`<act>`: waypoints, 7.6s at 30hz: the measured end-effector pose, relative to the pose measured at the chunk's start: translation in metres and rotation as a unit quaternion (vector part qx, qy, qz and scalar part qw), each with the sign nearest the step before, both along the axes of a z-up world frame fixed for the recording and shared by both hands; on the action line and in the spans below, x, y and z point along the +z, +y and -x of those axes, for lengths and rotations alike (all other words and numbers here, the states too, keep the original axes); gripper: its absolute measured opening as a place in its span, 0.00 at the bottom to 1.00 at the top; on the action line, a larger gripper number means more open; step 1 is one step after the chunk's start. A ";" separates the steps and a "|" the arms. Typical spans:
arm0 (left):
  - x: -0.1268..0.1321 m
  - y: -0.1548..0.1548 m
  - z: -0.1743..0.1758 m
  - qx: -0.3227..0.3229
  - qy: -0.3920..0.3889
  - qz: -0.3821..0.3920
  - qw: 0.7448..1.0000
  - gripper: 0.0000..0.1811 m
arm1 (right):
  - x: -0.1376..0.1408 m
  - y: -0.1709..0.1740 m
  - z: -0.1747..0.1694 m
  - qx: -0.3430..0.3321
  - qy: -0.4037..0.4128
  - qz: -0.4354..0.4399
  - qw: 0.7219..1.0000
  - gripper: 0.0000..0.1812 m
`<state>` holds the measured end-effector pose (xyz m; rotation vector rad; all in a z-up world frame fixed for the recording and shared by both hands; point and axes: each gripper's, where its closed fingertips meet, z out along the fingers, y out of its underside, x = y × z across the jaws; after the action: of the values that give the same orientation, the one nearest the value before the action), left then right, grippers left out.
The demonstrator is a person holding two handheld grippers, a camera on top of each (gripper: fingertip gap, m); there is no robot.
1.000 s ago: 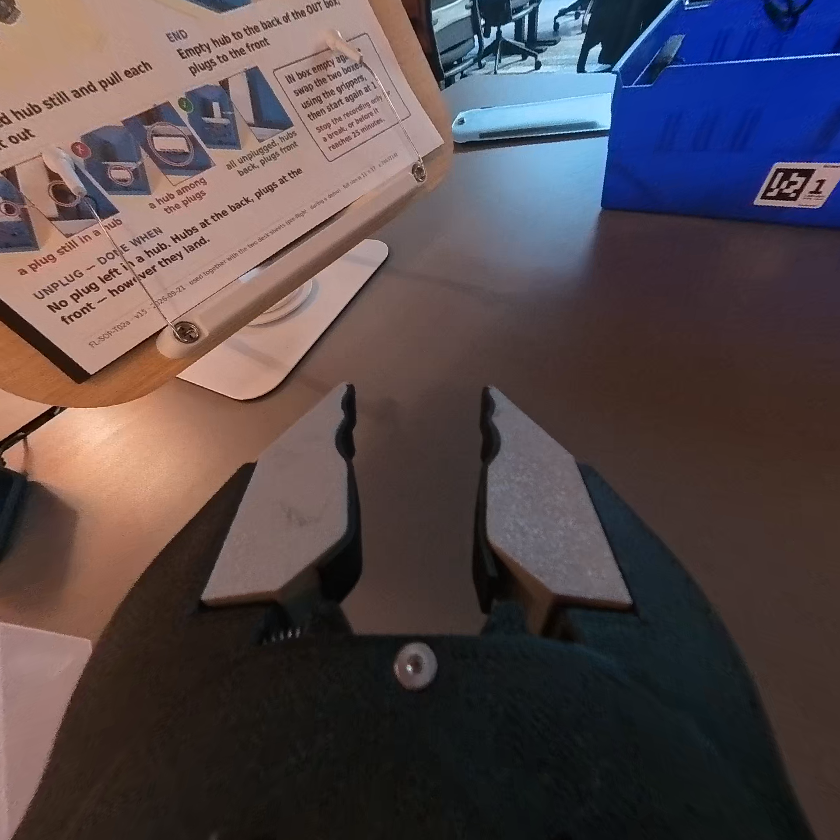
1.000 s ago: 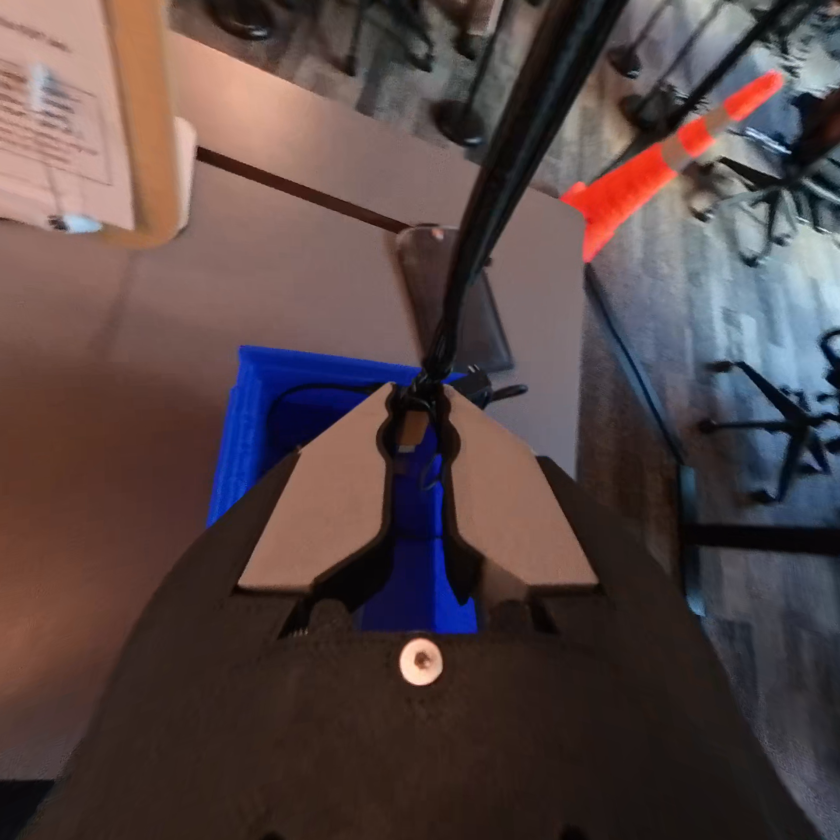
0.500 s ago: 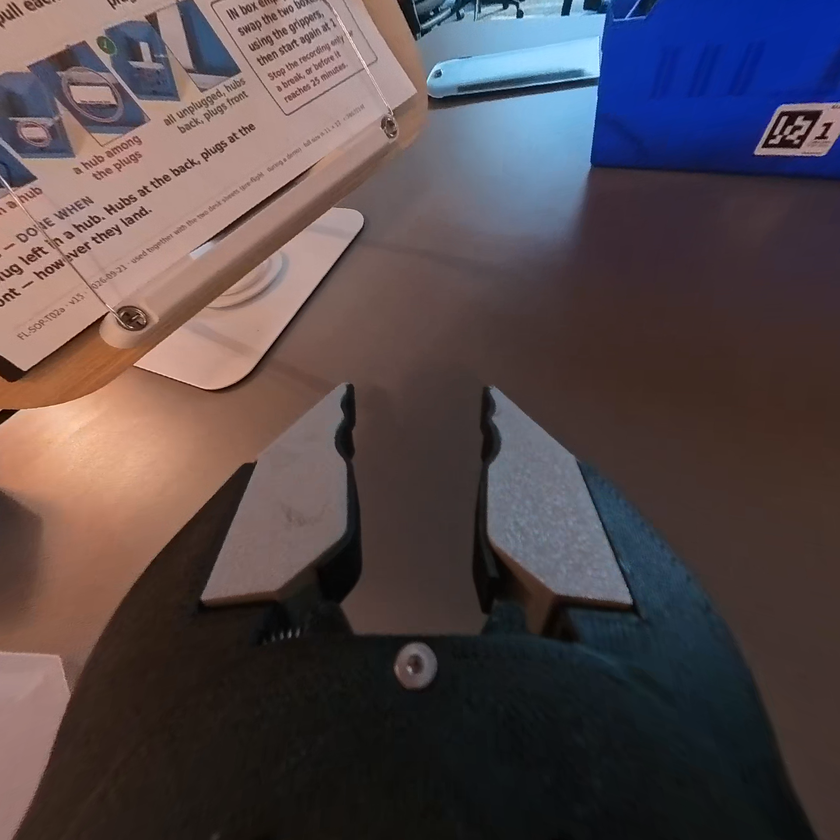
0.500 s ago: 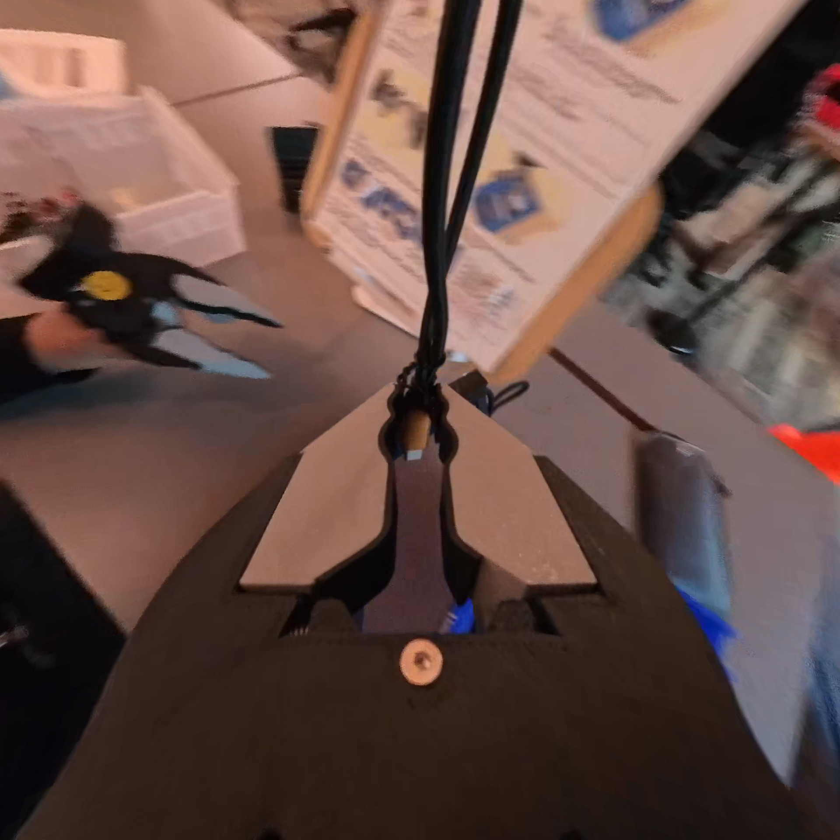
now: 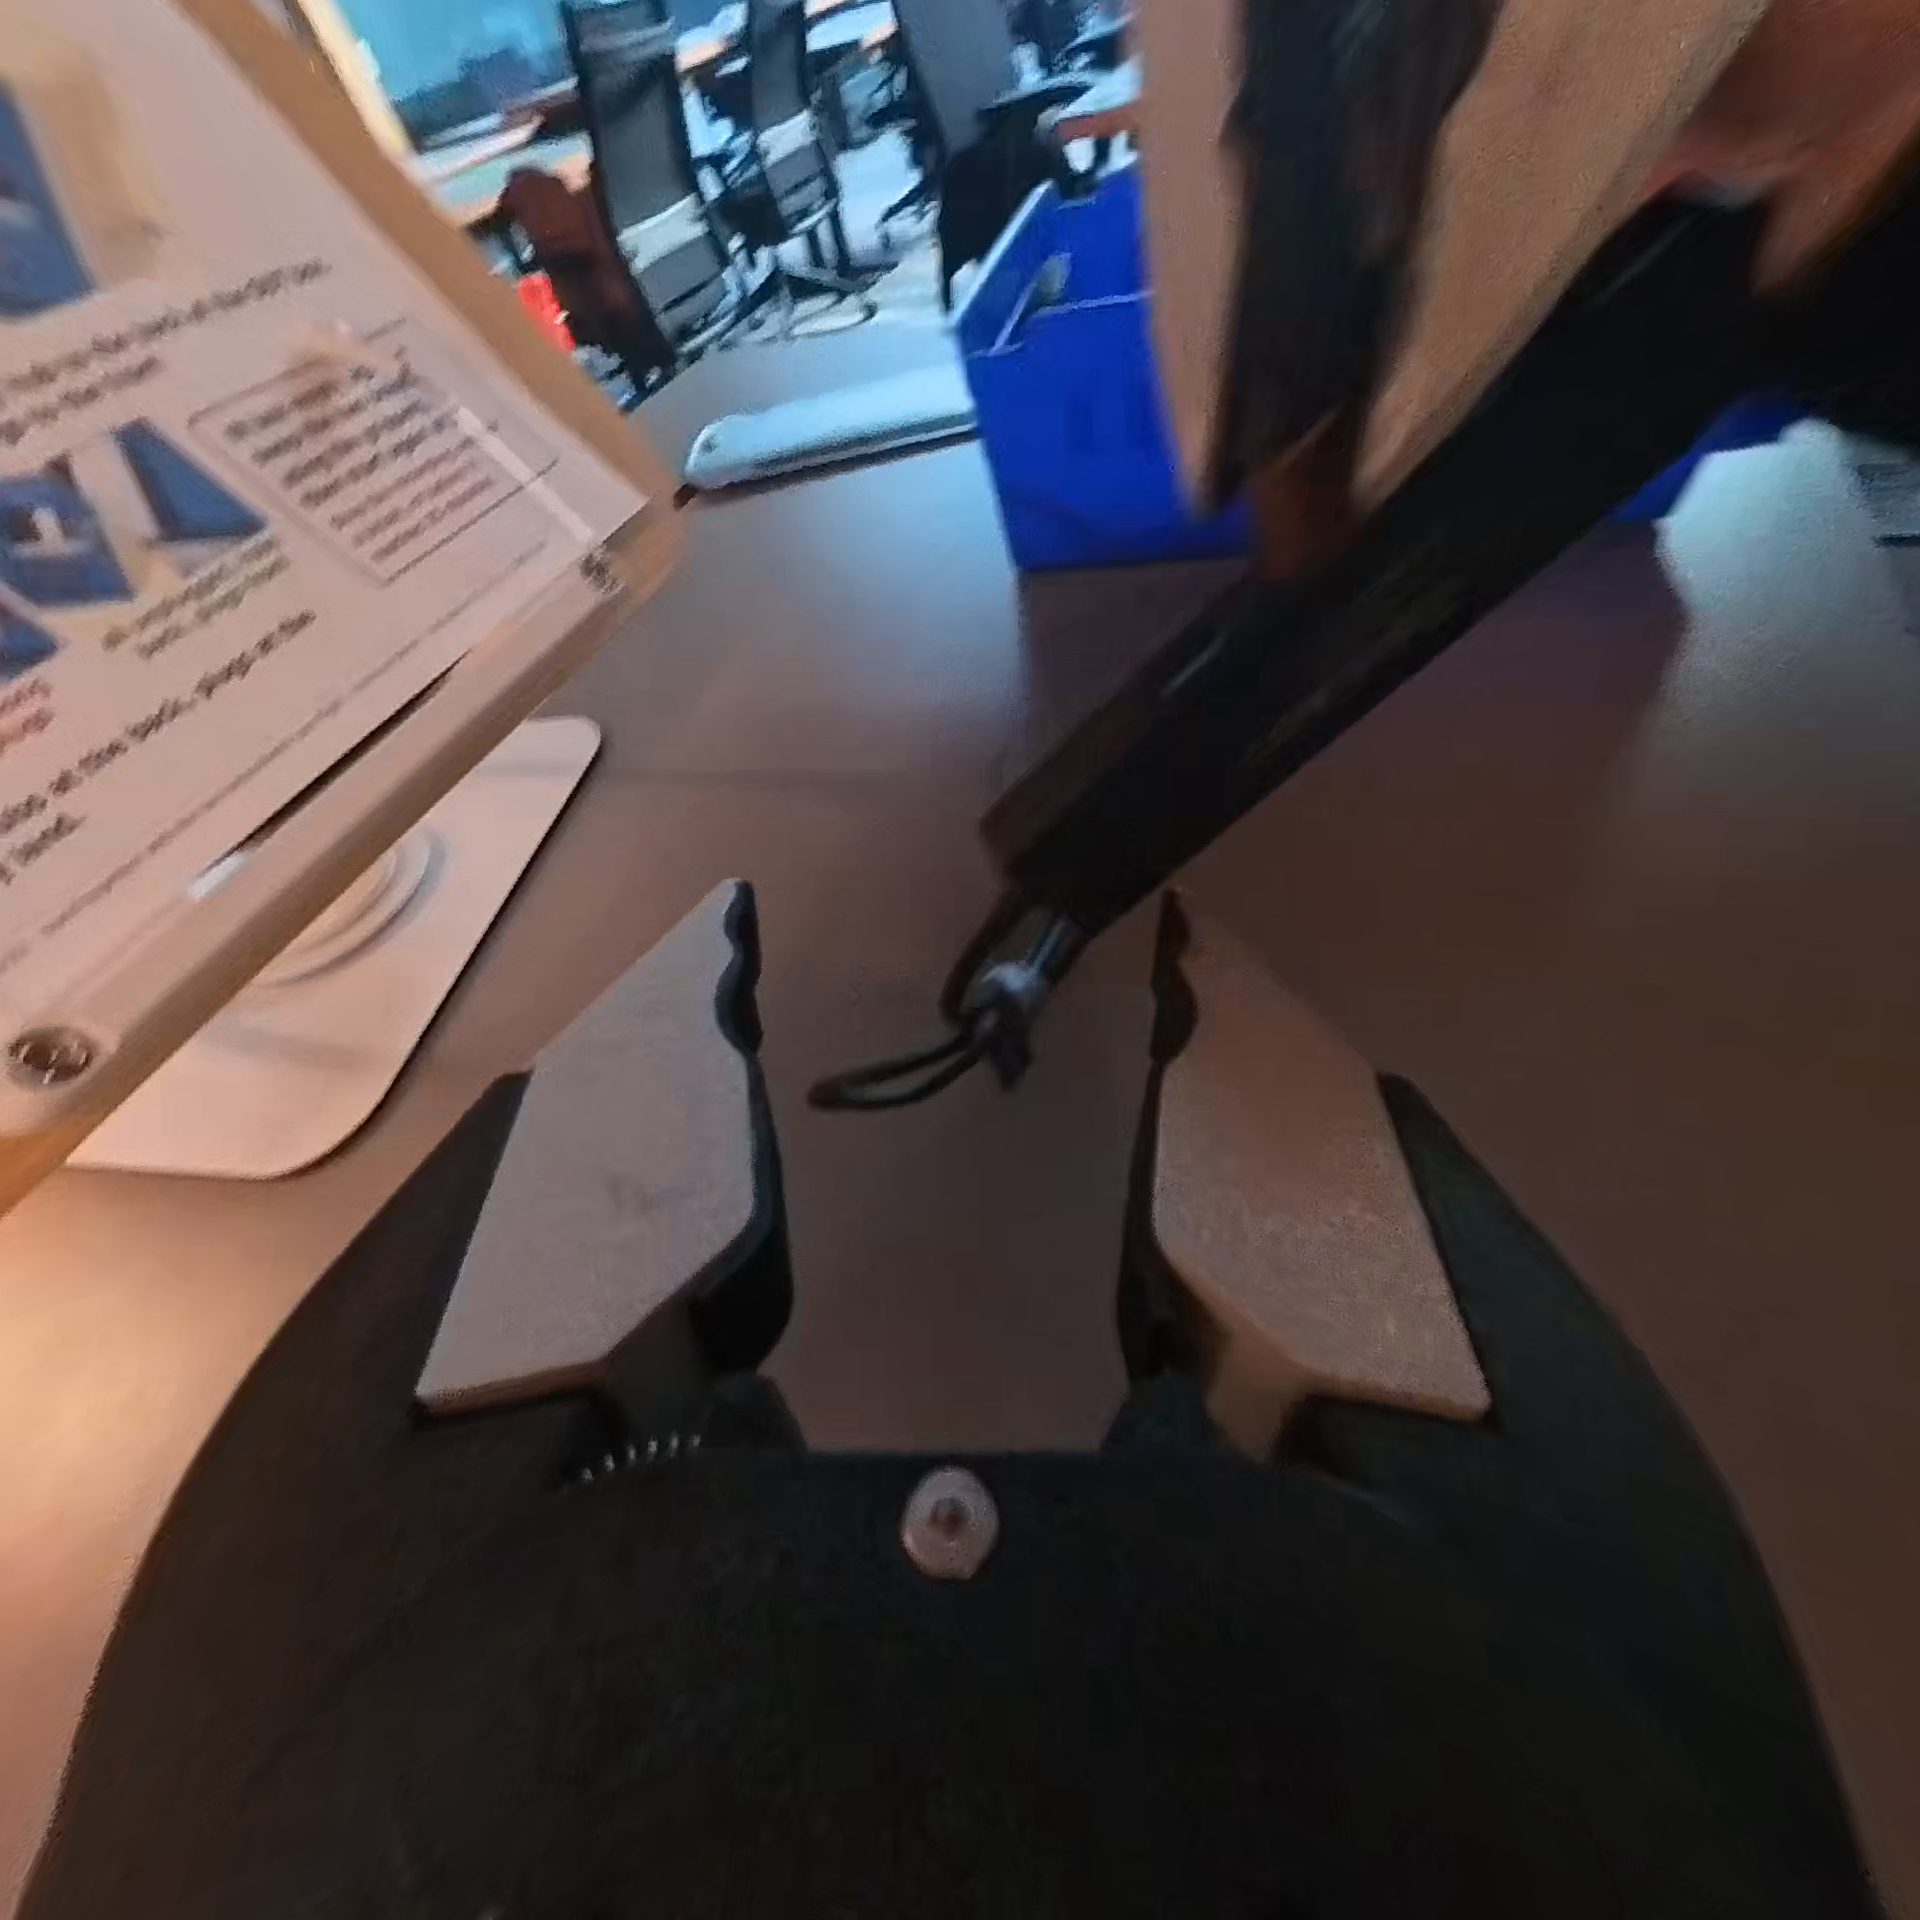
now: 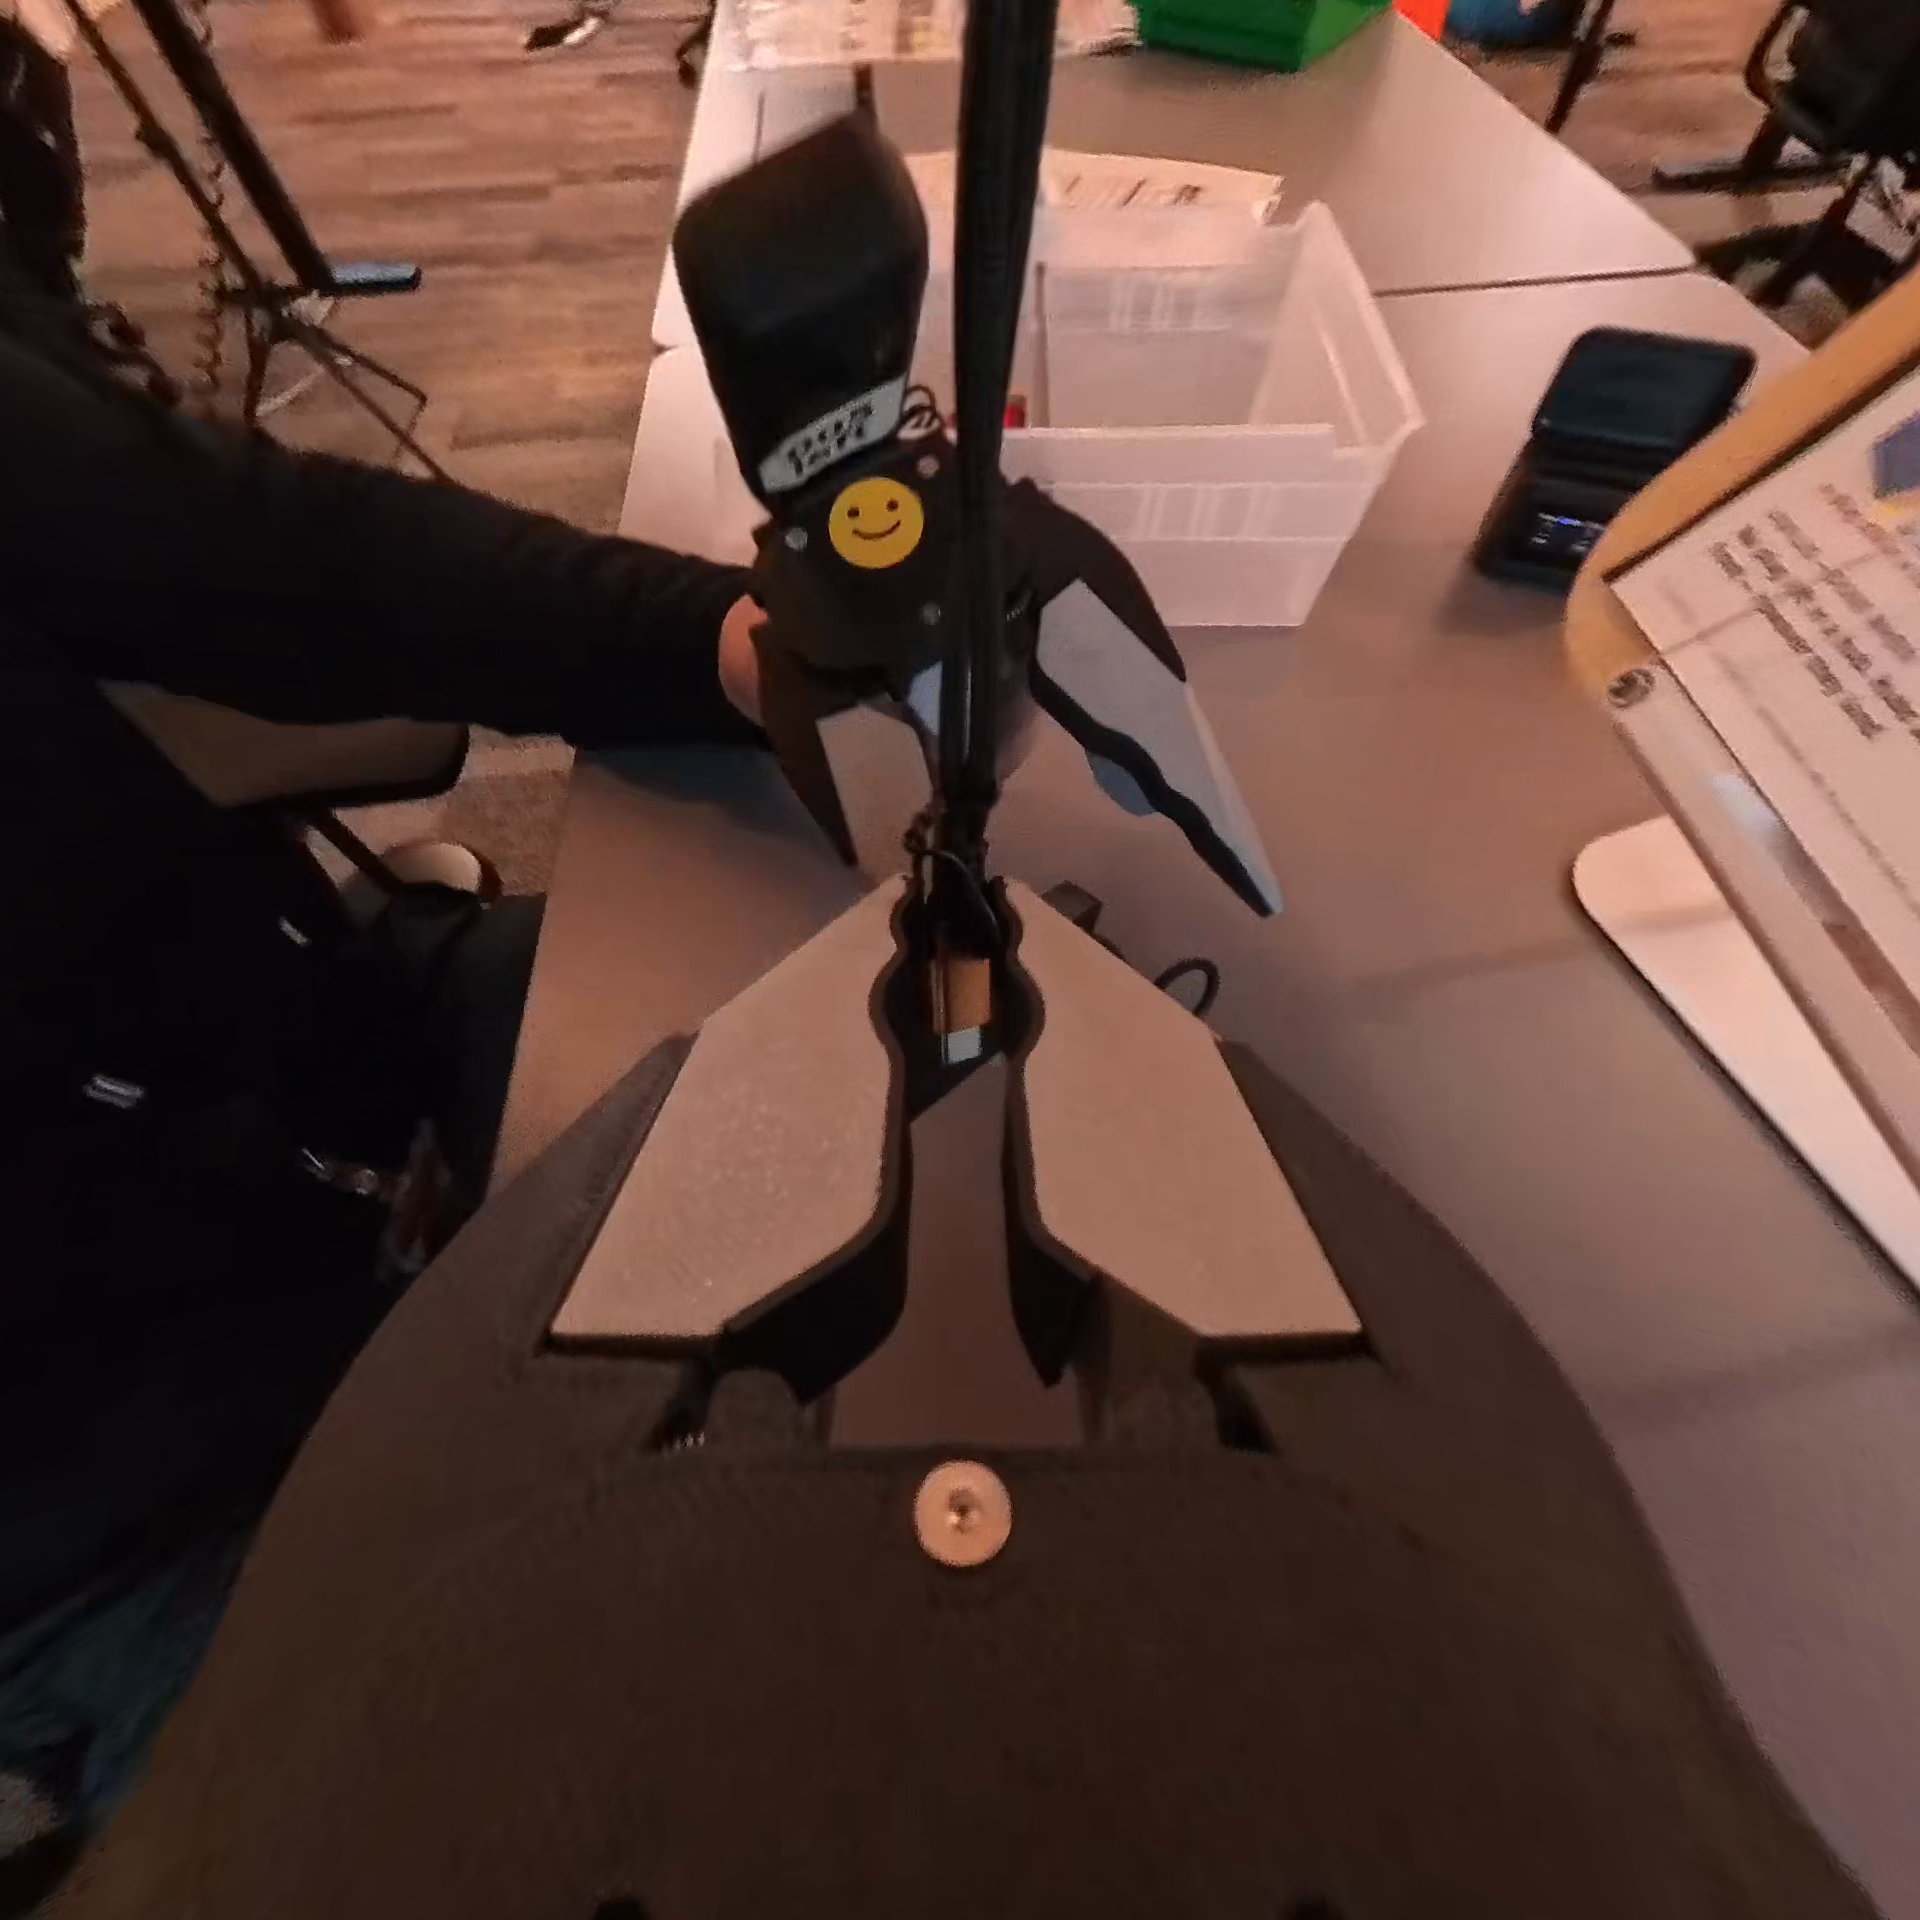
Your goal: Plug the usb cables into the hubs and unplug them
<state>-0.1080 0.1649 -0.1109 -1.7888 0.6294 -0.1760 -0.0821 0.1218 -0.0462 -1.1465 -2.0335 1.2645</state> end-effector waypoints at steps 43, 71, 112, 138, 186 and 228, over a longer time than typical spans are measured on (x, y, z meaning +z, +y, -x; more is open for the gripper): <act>-0.027 -0.010 -0.017 -0.030 0.158 -0.008 0.987 0.05 | -0.103 0.049 -0.011 -0.099 0.017 -0.064 0.993 0.02; -0.033 -0.017 -0.033 -0.074 0.159 -0.003 0.985 0.05 | -0.099 0.038 -0.010 -0.087 0.040 -0.077 0.992 0.17; -0.025 -0.009 -0.008 -0.027 0.056 0.048 0.997 0.23 | -0.108 0.051 -0.011 -0.120 0.020 -0.116 0.986 0.06; -0.042 -0.245 0.293 0.317 0.106 0.336 0.880 0.29 | -0.096 0.050 -0.008 -0.130 0.045 -0.101 0.985 0.05; 0.051 -0.186 0.251 0.369 0.223 0.177 0.885 0.04 | -0.120 0.030 -0.018 -0.088 -0.040 -0.097 0.991 0.05; 0.106 -0.119 0.070 0.069 -0.135 0.001 0.988 0.04 | -0.097 0.040 -0.031 -0.095 0.026 -0.060 0.993 0.04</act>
<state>-0.1778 0.0463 -0.0053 -1.7648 0.3105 -0.3188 -0.0511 0.1622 -0.1430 -1.2059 -1.8856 1.0534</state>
